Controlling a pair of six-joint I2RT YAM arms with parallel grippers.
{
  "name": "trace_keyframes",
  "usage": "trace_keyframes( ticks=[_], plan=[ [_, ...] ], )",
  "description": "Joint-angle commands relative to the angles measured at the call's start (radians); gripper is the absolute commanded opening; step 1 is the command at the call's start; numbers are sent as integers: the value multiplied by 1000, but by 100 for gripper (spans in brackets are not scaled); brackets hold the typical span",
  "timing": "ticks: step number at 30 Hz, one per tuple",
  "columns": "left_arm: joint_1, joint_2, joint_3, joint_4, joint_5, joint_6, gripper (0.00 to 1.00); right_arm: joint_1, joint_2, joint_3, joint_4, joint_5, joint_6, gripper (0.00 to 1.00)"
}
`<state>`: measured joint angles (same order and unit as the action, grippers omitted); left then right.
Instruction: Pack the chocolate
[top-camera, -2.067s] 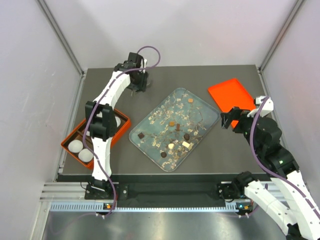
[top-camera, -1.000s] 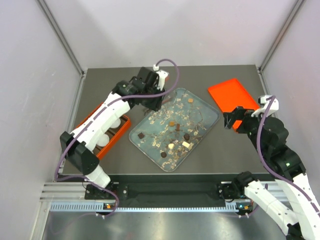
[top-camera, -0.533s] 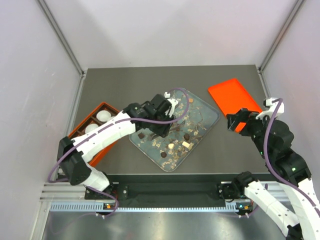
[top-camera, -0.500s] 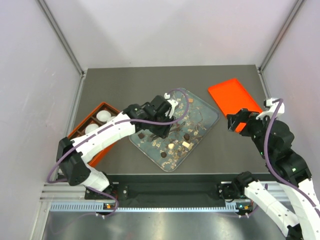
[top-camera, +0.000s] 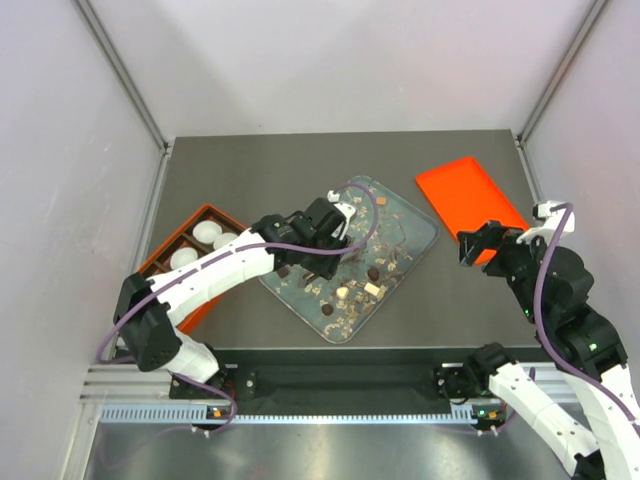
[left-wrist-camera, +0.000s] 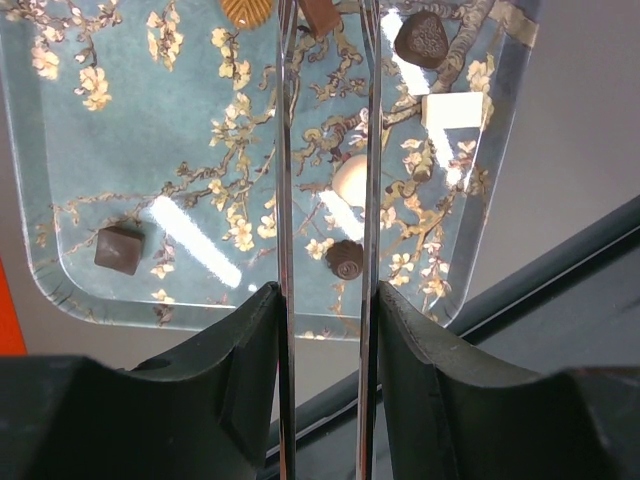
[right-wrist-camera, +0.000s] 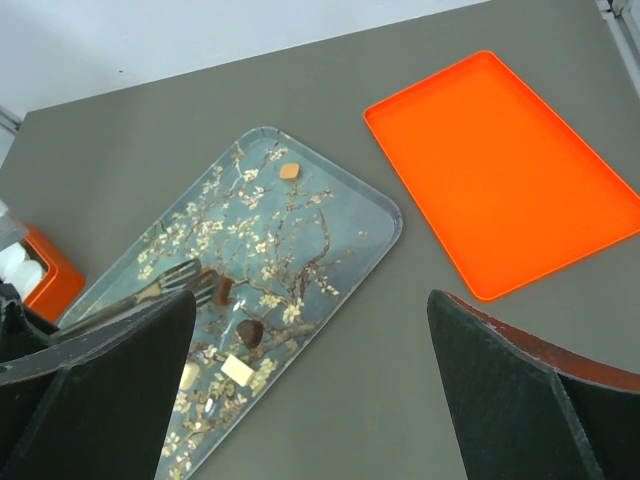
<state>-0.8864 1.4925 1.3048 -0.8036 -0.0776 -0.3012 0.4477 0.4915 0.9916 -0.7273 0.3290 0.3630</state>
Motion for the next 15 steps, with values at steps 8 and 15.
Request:
trace_keyframes(
  ticks=[8,15],
  plan=[
    [-6,71,-2,75,4,-35,45,3,-10,25,3,25,-1,100],
    [-5,95,-18,84,-4,-38,43,5,-13,24,6,27,-1,100]
  ],
)
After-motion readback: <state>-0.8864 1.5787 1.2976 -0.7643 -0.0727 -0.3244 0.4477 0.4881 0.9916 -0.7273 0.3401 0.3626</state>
